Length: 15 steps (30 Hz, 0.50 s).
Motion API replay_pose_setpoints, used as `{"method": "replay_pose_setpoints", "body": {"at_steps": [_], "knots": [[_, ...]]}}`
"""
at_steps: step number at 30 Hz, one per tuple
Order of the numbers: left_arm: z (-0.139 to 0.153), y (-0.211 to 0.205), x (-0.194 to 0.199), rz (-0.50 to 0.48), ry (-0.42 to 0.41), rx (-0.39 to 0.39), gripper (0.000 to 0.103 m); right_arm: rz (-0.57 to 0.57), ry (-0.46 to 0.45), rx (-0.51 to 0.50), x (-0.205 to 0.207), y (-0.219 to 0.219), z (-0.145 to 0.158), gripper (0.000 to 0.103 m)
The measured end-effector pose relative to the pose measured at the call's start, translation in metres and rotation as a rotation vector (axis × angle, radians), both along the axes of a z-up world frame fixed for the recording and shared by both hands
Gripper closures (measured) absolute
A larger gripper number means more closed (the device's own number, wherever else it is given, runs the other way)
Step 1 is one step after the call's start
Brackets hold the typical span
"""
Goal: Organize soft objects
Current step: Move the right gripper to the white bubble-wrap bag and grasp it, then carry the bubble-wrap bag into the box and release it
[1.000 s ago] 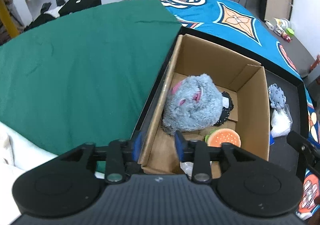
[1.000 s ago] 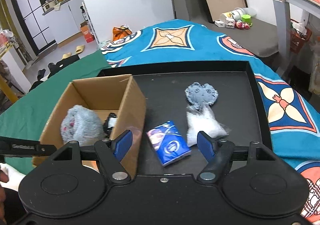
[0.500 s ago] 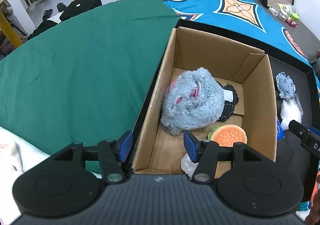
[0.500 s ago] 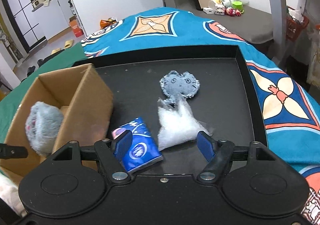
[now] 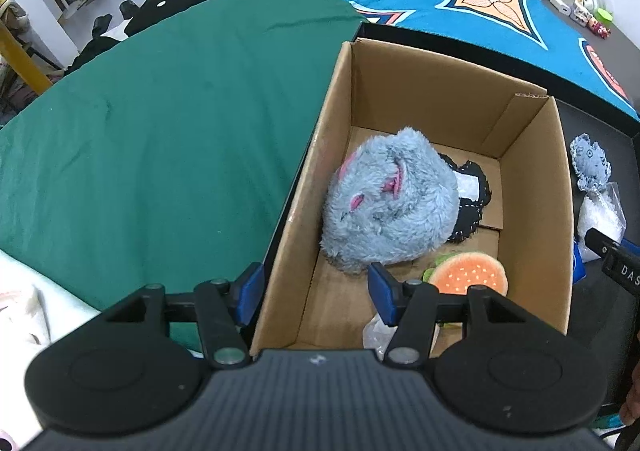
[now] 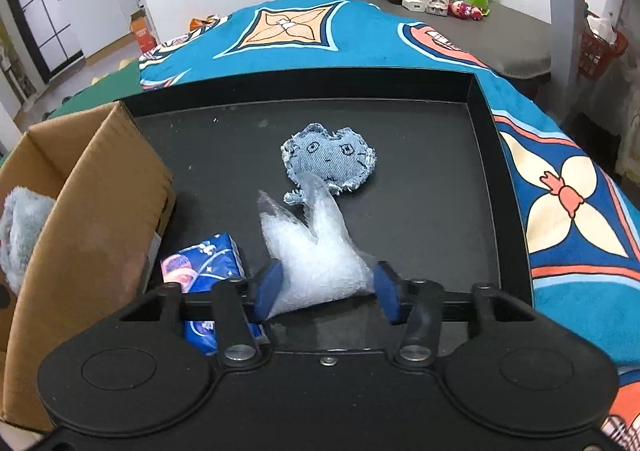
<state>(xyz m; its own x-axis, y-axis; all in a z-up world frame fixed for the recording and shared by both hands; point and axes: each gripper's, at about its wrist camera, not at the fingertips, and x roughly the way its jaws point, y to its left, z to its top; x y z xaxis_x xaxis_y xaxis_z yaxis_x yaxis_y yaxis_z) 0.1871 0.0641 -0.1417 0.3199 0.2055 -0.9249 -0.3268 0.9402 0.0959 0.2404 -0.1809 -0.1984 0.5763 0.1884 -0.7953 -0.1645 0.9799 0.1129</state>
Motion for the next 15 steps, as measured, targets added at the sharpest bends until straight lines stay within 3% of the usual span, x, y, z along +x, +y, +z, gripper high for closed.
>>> {"method": "replay_pose_setpoints", "body": {"at_steps": [5, 15], "knots": [[0.001, 0.001, -0.002, 0.002, -0.003, -0.001, 0.047, -0.002, 0.012, 0.037, -0.004, -0.006, 0.007, 0.077], [0.008, 0.007, -0.009, 0.014, -0.039, -0.034, 0.047, -0.007, -0.011, 0.040, -0.024, -0.003, 0.029, 0.080]]}}
